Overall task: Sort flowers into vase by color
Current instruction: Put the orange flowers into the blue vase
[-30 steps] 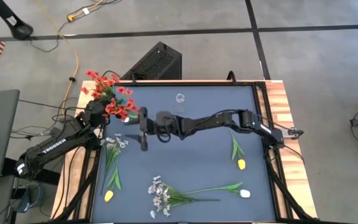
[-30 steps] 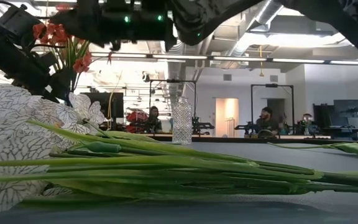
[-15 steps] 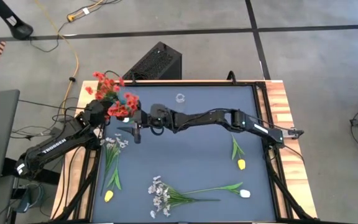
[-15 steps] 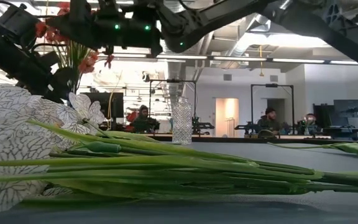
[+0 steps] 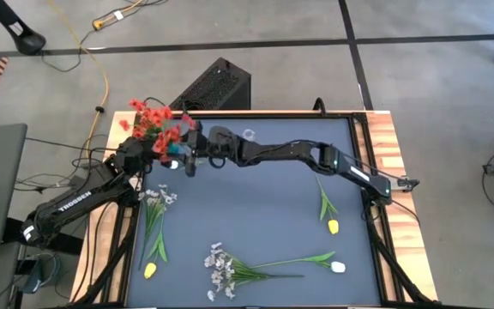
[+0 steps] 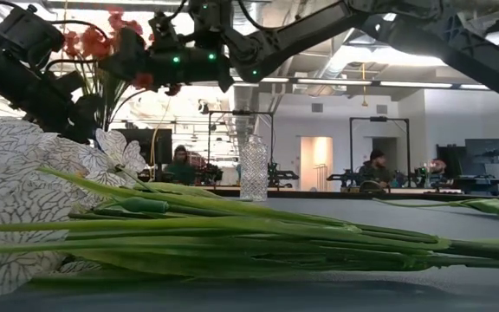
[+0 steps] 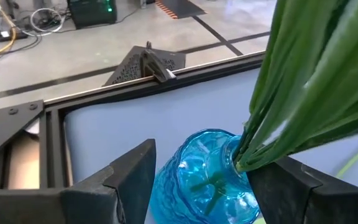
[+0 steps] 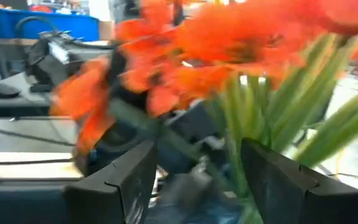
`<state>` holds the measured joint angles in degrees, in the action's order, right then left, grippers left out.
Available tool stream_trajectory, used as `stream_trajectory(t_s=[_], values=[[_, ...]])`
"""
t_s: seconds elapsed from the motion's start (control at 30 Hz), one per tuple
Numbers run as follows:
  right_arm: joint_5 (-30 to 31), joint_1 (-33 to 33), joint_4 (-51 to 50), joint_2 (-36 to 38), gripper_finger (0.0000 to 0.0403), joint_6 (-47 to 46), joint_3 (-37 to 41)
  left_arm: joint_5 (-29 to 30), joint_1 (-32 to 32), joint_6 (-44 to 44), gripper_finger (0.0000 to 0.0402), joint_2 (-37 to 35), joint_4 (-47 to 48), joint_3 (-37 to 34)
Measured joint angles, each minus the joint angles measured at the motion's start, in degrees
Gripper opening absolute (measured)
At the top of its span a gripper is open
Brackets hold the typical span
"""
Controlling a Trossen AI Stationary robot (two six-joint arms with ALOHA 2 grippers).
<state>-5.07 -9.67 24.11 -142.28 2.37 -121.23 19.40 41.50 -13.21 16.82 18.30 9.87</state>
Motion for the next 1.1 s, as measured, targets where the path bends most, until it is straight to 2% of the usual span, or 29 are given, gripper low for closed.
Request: stream_trajectory(t_s=[0.17,0.3,0.53,0.77,1.1], values=[[0.03,-0.93,0.25,0.0,0.026,-0.49,0.0,-3.65,0.02,1.4,0.0227,0.0,-0.17,0.0],[-0.82,-1.37,0.31,0.0,0.026,-0.86,0.0,-4.37,0.0,0.74,0.0227,-0.45,0.14,0.0],[-0.8,-2.51,0.35,0.0,0.026,-1.06,0.02,-5.69,0.0,0.18,0.0227,-6.92,2.44,0.0],[-0.78,-4.14,0.3,0.0,0.026,-2.38,0.07,-10.86,-0.04,-2.49,0.0227,-13.04,3.91,0.0],[-0.84,-3.92,-1.79,0.02,0.026,-2.34,0.08,-23.07,-0.57,-3.13,0.0227,-13.49,1.98,0.0]])
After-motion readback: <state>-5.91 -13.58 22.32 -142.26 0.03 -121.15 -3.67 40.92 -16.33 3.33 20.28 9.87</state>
